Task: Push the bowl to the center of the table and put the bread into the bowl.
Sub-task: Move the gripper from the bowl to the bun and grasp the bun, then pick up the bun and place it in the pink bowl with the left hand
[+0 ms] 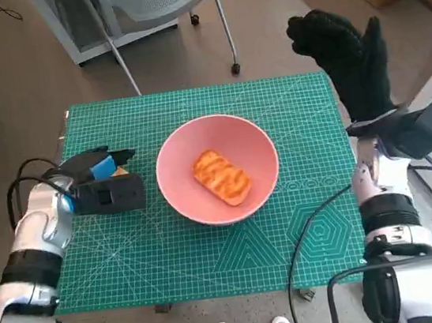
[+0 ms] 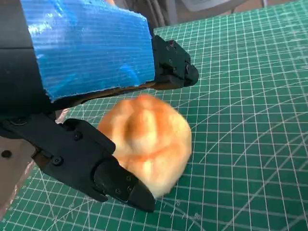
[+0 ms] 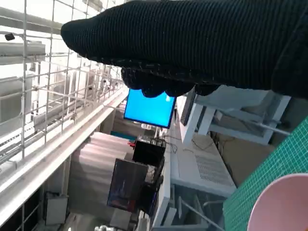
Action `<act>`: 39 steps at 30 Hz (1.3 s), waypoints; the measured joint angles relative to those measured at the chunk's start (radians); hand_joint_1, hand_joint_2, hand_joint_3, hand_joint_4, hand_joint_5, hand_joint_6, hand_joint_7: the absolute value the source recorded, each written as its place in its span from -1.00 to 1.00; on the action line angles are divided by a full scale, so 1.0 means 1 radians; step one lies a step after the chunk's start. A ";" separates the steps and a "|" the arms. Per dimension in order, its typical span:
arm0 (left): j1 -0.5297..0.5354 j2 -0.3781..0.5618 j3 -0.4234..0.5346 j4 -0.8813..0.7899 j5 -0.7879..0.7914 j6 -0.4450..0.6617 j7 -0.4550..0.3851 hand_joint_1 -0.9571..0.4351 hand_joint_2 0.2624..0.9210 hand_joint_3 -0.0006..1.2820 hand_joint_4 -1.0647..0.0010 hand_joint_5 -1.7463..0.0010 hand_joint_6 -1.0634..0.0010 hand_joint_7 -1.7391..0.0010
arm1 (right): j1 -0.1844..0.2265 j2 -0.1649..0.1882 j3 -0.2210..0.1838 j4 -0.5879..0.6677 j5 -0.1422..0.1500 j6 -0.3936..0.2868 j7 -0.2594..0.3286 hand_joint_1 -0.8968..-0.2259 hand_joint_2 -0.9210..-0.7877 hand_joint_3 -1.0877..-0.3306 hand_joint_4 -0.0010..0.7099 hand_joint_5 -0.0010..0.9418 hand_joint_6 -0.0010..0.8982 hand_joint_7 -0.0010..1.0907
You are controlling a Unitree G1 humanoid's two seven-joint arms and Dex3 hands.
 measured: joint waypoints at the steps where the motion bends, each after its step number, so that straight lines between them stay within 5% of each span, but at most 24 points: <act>1: -0.008 -0.005 -0.007 0.017 0.004 0.001 0.001 0.16 0.43 -0.99 0.78 0.99 0.45 0.98 | 0.000 -0.001 0.000 0.000 0.000 -0.001 -0.002 -0.31 -1.00 0.12 -0.42 -1.00 -0.22 -0.99; 10: -0.057 -0.049 -0.051 0.130 0.016 0.009 0.051 0.28 0.65 -0.95 0.53 0.97 0.23 0.95 | 0.002 -0.011 0.008 -0.002 -0.002 -0.008 -0.020 -0.29 -1.00 0.11 -0.42 -1.00 -0.22 -0.99; 13: -0.073 -0.059 -0.068 0.156 0.024 0.007 0.089 0.29 0.78 -0.95 0.30 0.96 0.05 0.94 | 0.003 -0.013 0.012 -0.005 -0.002 -0.011 -0.026 -0.29 -1.00 0.11 -0.43 -1.00 -0.22 -0.99; 17: -0.084 -0.065 -0.095 0.181 0.043 -0.008 0.162 0.36 0.95 -0.94 -0.26 0.88 -0.34 0.87 | 0.004 -0.016 0.017 -0.007 -0.002 -0.014 -0.030 -0.29 -1.00 0.11 -0.43 -1.00 -0.22 -0.99; 20: -0.086 -0.065 -0.111 0.189 0.056 -0.021 0.210 0.37 0.98 -0.85 -0.19 -0.07 -0.18 0.09 | 0.005 -0.018 0.021 -0.007 -0.002 -0.016 -0.033 -0.29 -1.00 0.11 -0.43 -1.00 -0.22 -1.00; 22: -0.086 -0.064 -0.118 0.191 0.058 -0.028 0.230 0.37 0.99 -0.83 -0.16 -0.34 -0.17 -0.11 | 0.006 -0.020 0.023 -0.007 -0.002 -0.017 -0.034 -0.30 -1.00 0.11 -0.43 -1.00 -0.22 -1.00; 31: -0.086 -0.059 -0.115 0.190 0.047 -0.036 0.230 0.38 1.00 -0.84 -0.10 -0.53 -0.24 -0.21 | 0.007 -0.020 0.028 -0.007 -0.002 -0.017 -0.037 -0.31 -1.00 0.11 -0.45 -1.00 -0.23 -1.00; 39: -0.084 -0.021 -0.086 0.115 0.019 -0.036 0.168 0.38 1.00 -0.83 -0.10 -0.47 -0.20 -0.31 | 0.007 -0.020 0.029 -0.007 -0.001 -0.017 -0.037 -0.30 -1.00 0.11 -0.43 -0.99 -0.23 -1.00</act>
